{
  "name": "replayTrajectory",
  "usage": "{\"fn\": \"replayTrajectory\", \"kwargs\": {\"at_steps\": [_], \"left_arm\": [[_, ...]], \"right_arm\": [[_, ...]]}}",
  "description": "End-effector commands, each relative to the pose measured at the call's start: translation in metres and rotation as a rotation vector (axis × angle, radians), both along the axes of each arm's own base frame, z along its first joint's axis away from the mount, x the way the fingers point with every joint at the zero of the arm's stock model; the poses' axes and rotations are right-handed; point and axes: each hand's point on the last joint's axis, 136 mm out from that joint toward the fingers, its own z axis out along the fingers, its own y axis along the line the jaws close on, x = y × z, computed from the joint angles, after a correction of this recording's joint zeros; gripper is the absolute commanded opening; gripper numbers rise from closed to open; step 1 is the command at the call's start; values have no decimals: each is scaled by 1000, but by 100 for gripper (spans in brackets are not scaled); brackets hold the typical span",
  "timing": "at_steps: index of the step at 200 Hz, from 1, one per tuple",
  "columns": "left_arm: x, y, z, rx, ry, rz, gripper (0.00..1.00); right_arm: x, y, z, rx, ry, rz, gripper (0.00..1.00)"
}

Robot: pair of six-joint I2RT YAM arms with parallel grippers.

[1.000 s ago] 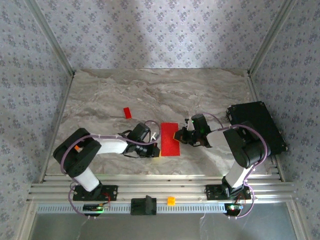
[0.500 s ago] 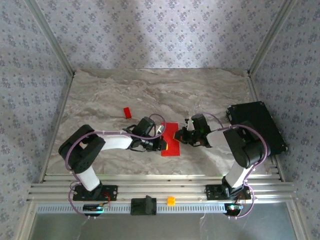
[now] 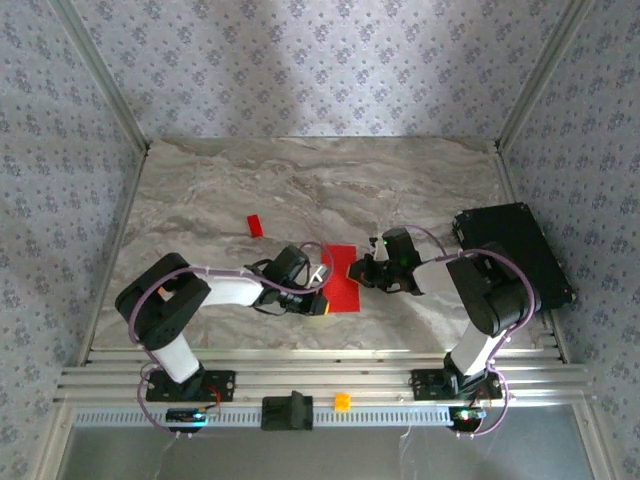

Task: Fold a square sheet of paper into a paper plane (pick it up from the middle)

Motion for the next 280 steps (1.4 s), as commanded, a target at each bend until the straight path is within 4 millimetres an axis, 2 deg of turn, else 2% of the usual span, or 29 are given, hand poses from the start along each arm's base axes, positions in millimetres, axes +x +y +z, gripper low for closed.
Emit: {"fn": "replayTrajectory", "kwargs": {"at_steps": [1,20,37,60,87,114,152,177,211,248,280], "left_arm": [[-42,51,-39,279,80,-110,0],[-40,55,-39,297,72,-89,0],[-35,56,-30,295,35,-70,0],[-24,50,-4,253,-36,-45,0],[-9,39,35,154,-130,4,0],[8,36,58,60,-157,90,0],[29,40,73,-93,-107,243,0],[35,42,79,-151,-86,297,0],[38,43,79,-178,-49,339,0],[48,36,80,-223,7,385,0],[67,18,88,-278,55,380,0]], "right_arm": [[-49,-50,-75,-289,243,-66,0],[-48,-50,-74,-293,242,-59,0],[-46,-50,-70,-301,236,-50,0],[-41,-47,-65,-308,220,-34,0],[-33,-37,-54,-298,185,-2,0],[-19,-21,-30,-277,111,27,0],[-8,-8,4,-285,19,34,3],[-15,-8,15,-301,-14,10,7],[-35,-15,13,-295,-14,-31,13],[-58,-33,6,-300,10,-66,20],[-74,-54,-2,-310,56,-89,31]]}}
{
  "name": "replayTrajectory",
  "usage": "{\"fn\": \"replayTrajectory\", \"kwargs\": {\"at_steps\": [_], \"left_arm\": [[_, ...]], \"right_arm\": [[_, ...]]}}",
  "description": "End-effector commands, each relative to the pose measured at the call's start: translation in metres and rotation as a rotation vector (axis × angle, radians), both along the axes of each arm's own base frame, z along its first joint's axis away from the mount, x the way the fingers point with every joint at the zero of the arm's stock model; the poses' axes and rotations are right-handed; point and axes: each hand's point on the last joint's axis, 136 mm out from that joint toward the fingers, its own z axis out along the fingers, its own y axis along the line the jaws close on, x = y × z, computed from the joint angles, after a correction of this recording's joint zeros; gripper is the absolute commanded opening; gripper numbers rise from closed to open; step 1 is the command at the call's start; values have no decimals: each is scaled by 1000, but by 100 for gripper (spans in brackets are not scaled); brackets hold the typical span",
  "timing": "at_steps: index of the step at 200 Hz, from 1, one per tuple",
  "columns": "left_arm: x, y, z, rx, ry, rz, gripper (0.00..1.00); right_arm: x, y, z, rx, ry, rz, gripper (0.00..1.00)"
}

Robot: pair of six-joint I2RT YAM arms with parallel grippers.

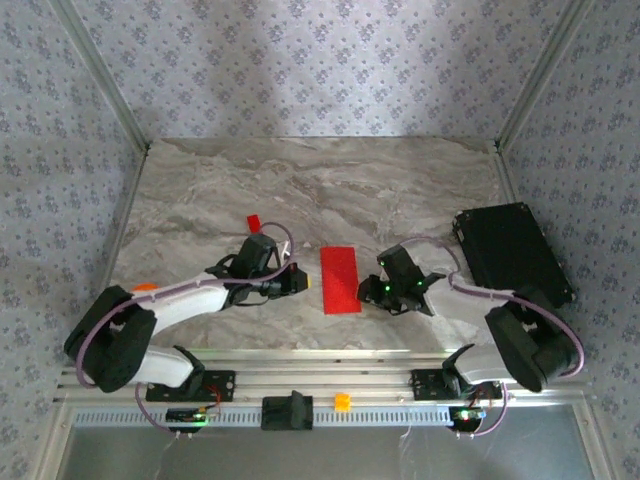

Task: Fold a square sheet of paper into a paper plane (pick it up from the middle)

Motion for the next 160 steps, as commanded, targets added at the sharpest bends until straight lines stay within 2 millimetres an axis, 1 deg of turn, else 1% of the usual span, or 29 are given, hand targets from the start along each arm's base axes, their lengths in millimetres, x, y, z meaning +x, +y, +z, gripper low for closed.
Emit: {"fn": "replayTrajectory", "kwargs": {"at_steps": [1,23,29,55,72,106,126,141,160], "left_arm": [[19,-21,21,-99,13,-5,0],[38,-28,23,-104,22,6,2],[44,-31,25,-105,21,8,2],[67,-40,25,-116,48,5,2],[78,-43,19,-104,69,9,3],[92,-47,4,-73,111,20,3],[97,-47,-5,-52,126,22,3],[102,-50,-7,-51,130,22,3],[104,-58,-7,-64,141,-1,2]], "right_arm": [[-12,-20,-10,-30,51,-48,32],[-6,-34,-12,-26,65,-98,37],[-3,-36,-11,-19,71,-110,37],[10,-31,1,50,57,-101,37],[13,-31,6,47,56,-103,39],[9,-25,5,91,94,-104,40],[7,-19,5,128,94,-112,41],[4,-13,3,136,100,-100,41],[0,-5,1,133,113,-67,40]]}}
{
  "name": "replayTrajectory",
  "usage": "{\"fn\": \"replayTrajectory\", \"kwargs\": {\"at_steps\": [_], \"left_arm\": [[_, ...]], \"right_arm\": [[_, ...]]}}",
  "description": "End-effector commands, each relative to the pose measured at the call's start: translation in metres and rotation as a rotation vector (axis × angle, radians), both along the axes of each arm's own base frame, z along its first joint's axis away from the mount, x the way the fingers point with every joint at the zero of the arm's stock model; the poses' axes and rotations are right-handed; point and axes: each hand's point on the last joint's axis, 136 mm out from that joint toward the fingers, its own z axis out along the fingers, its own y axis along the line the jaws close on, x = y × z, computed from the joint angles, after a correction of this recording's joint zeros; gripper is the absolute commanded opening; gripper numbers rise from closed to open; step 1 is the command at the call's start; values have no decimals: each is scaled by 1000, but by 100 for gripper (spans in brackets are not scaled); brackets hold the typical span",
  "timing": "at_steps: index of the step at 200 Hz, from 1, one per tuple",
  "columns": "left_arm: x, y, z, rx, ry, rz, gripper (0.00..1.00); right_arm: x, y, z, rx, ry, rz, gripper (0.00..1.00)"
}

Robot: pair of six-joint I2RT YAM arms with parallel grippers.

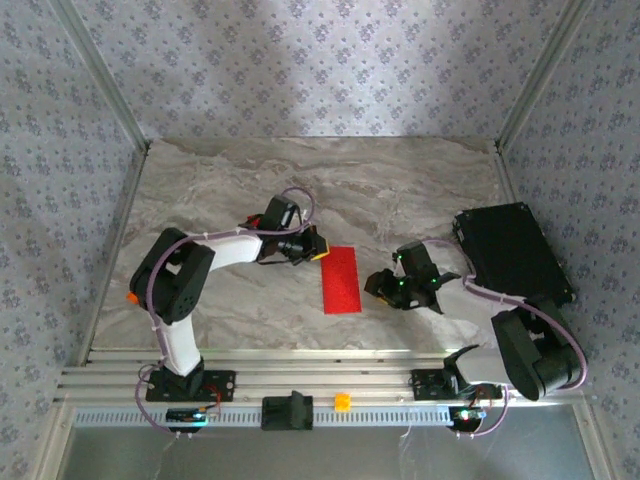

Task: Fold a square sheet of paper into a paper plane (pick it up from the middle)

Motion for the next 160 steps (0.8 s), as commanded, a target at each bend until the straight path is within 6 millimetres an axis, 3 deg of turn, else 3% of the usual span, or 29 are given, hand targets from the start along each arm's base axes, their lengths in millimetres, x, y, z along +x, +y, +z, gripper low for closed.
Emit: {"fn": "replayTrajectory", "kwargs": {"at_steps": [1,81,126,160], "left_arm": [[5,-9,6,-26,6,-37,2],[1,-24,-8,-19,36,-101,0],[1,-23,-29,9,63,-105,0],[-9,-11,-52,90,98,-128,0]], "right_arm": [[-8,10,-4,21,38,25,40],[-10,25,-5,25,49,65,35],[-12,19,0,-15,34,55,34],[-14,21,6,-1,22,73,36]]}}
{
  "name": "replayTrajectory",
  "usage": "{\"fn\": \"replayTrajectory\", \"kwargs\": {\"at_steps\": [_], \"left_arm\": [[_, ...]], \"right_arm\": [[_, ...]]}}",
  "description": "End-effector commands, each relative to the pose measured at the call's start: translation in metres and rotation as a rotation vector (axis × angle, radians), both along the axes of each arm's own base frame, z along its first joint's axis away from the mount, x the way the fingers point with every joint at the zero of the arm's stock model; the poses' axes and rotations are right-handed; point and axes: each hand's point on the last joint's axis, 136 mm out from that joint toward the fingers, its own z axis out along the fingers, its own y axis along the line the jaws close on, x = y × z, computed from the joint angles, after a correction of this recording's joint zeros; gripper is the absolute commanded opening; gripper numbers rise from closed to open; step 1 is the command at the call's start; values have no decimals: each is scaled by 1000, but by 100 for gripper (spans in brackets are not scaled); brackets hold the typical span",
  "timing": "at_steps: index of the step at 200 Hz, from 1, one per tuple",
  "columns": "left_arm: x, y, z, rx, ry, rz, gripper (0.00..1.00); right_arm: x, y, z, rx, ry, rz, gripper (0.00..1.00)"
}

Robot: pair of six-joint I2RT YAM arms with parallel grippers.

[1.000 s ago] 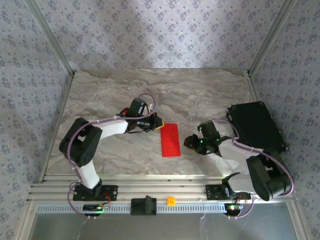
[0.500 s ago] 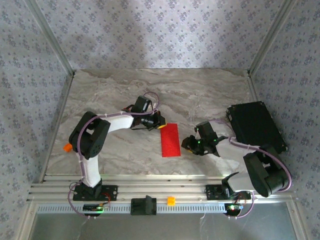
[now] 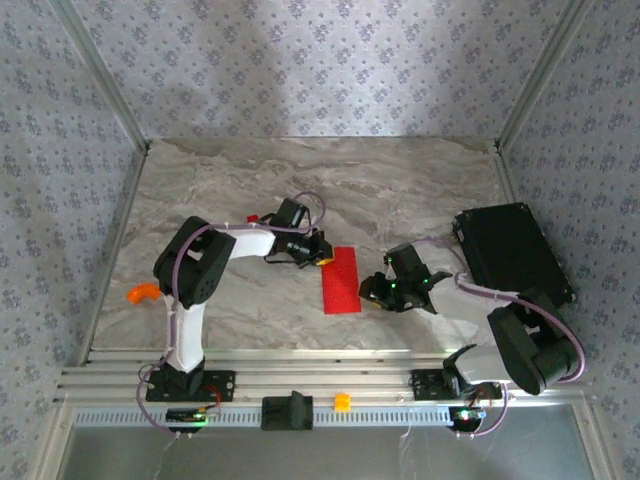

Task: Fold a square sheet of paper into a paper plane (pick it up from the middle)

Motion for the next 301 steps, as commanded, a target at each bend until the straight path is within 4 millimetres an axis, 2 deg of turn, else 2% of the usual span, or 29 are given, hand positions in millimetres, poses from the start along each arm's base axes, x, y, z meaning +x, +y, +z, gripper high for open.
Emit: {"fn": "replayTrajectory", "kwargs": {"at_steps": [1,19,40,65,103,144,175,227,262,301], "left_arm": [[-8,3,-11,49,13,-52,0],[-11,11,-18,79,17,-46,0],[-9,14,-16,75,16,-41,0],[-3,9,-3,53,-9,-53,0],[2,0,29,5,-65,-78,1],[-6,-7,40,-6,-89,-116,2],[-10,-5,22,28,-61,-116,2],[-7,6,-1,64,-39,-77,2],[-13,17,-20,87,-3,-42,1],[-21,28,-33,100,27,-24,1]], "right_arm": [[-3,5,8,21,0,24,36],[-5,5,10,30,-12,28,39],[-4,5,13,36,-25,24,42],[-5,7,15,43,-25,28,44],[-8,6,12,41,-8,23,49],[-10,6,10,44,4,23,50],[-12,9,10,50,9,30,50],[-13,15,13,75,19,45,51],[-23,18,5,74,68,62,52],[-34,23,2,72,100,82,53]]}}
